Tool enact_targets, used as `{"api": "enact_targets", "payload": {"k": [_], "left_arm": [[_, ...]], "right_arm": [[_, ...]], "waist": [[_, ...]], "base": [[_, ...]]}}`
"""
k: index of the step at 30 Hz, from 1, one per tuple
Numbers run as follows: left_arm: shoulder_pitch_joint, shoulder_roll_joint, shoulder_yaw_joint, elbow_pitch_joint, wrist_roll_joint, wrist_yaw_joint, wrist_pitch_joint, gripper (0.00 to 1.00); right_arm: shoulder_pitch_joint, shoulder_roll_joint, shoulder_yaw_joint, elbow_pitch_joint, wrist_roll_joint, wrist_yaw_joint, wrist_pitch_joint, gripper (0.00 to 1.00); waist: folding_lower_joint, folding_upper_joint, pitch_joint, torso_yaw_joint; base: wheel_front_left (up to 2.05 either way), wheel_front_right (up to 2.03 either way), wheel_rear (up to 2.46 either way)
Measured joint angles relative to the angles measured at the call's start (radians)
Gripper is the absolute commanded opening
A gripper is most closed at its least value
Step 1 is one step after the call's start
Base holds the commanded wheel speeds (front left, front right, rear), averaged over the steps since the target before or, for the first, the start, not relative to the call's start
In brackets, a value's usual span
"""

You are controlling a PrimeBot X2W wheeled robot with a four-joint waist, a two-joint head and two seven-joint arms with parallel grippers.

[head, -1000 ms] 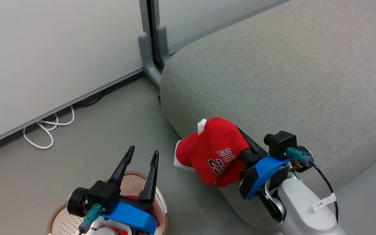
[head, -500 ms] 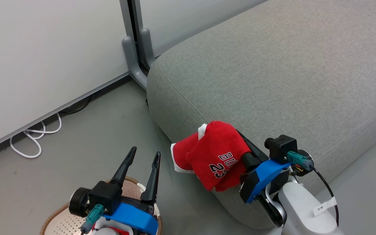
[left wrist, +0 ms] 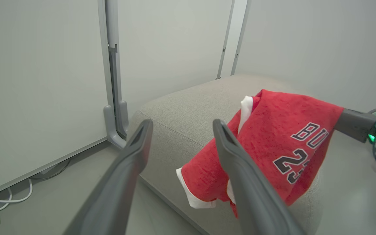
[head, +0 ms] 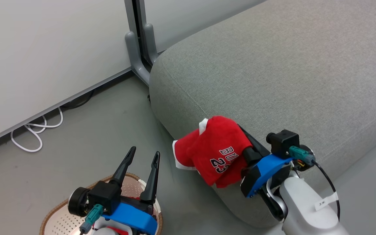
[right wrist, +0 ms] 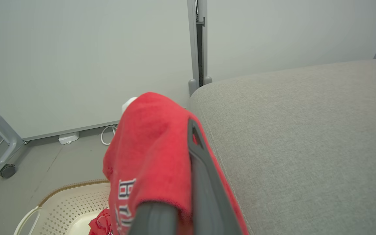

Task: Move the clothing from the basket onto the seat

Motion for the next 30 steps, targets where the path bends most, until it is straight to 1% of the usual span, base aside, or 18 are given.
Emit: {"api": "enact_targets", "payload": {"k": [4, 8, 13, 15, 20, 24, 27, 30], "left_arm": [[-0.005, 0.007, 0.001, -0.009, 0.002, 0.000, 0.000, 1.00], [-0.017, 0.021, 0.000, -0.028, 0.007, 0.000, 0.000, 1.00], [-0.056, 0.052, -0.006, -0.056, 0.017, 0.000, 0.000, 1.00], [-0.072, 0.067, -0.010, -0.069, 0.020, 0.000, 0.000, 1.00], [-0.131, 0.111, -0.025, -0.106, 0.029, 0.000, 0.000, 1.00], [-0.168, 0.145, -0.031, -0.136, 0.037, 0.000, 0.000, 1.00], [-0.191, 0.167, -0.035, -0.164, 0.039, 0.000, 0.000, 1.00], [-0.205, 0.187, -0.035, -0.194, 0.049, 0.000, 0.000, 1.00]], "right_arm": [[-0.049, 0.000, -0.016, -0.003, -0.008, 0.000, 0.006, 0.00], [-0.132, -0.005, -0.068, -0.002, -0.032, 0.000, 0.012, 0.00], [-0.253, -0.041, -0.115, -0.008, -0.033, 0.000, 0.034, 0.00], [-0.306, -0.070, -0.132, -0.009, -0.028, 0.000, 0.054, 0.00], [-0.445, -0.180, -0.205, -0.009, -0.031, 0.000, 0.098, 0.00], [-0.523, -0.245, -0.301, 0.002, -0.012, 0.000, 0.104, 0.00], [-0.555, -0.281, -0.361, 0.017, -0.003, 0.000, 0.097, 0.00], [-0.561, -0.299, -0.421, 0.051, 0.007, 0.000, 0.074, 0.00]], "waist": [[0.0000, 0.0000, 0.022, 0.001], [0.0000, 0.0000, 0.056, 0.002], [0.0000, 0.0000, 0.117, 0.007], [0.0000, 0.0000, 0.147, 0.009], [0.0001, 0.0000, 0.239, 0.018], [0.0002, -0.0001, 0.321, 0.029], [0.0002, 0.0000, 0.381, 0.039], [0.0002, -0.0001, 0.436, 0.050]], "base": [[0.00, 0.00, 0.00], [0.00, 0.00, 0.00], [0.00, 0.00, 0.00], [0.00, 0.00, 0.00], [0.00, 0.00, 0.00], [0.00, 0.00, 0.00], [0.00, 0.00, 0.00], [0.00, 0.00, 0.00]]}}
